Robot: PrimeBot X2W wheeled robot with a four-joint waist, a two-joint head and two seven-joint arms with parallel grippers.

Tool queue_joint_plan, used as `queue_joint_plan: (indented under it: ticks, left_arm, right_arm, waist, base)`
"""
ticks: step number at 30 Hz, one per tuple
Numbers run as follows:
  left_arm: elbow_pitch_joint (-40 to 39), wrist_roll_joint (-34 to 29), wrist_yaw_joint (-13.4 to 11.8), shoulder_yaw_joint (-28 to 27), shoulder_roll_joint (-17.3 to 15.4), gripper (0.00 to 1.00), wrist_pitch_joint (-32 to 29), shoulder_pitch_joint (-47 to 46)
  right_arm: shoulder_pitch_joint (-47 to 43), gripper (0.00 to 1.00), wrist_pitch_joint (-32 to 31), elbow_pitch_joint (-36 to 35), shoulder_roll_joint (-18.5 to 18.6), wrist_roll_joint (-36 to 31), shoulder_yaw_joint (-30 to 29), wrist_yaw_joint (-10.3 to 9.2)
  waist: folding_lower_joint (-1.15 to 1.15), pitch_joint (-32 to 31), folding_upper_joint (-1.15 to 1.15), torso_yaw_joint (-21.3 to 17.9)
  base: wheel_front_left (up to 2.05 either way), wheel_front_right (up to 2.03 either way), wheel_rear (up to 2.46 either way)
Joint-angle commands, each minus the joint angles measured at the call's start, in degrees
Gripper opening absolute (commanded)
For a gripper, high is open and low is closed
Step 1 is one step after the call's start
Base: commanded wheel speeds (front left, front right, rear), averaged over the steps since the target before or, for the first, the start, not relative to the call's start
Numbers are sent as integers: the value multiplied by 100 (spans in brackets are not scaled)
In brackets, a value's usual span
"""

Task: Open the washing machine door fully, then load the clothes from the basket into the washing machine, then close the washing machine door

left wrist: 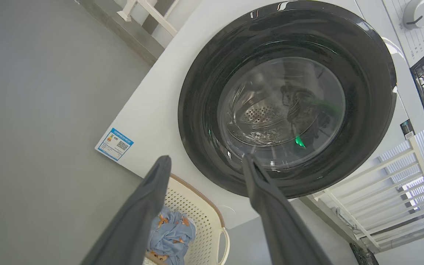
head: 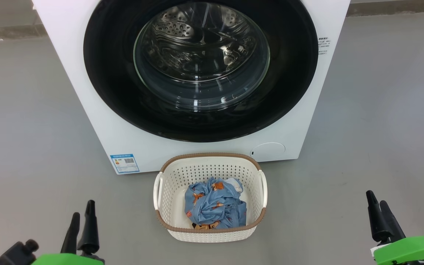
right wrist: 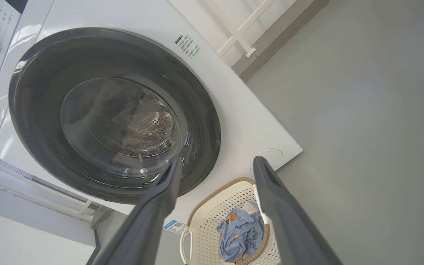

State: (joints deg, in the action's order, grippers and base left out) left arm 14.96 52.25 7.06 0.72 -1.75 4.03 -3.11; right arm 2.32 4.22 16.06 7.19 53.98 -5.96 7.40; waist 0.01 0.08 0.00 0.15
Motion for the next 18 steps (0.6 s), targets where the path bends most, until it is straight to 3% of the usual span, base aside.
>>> queue_joint_plan:
  ticks: [1, 18]
  left_arm:
    - [-140, -418, 15, -32, -99, 100, 101, -281]
    - [-152, -1994, -70, 223, -172, 100, 373, -307]
  right_arm:
    - [196, 100, 94, -171, 88, -380, 62, 5]
    - [203, 100, 362, -143, 169, -1958, 119, 6]
  waist:
    - [0, 2, 0, -3]
    - [0, 17, 0, -4]
  base:
    - [0, 0, 0]
    - [0, 0, 0]
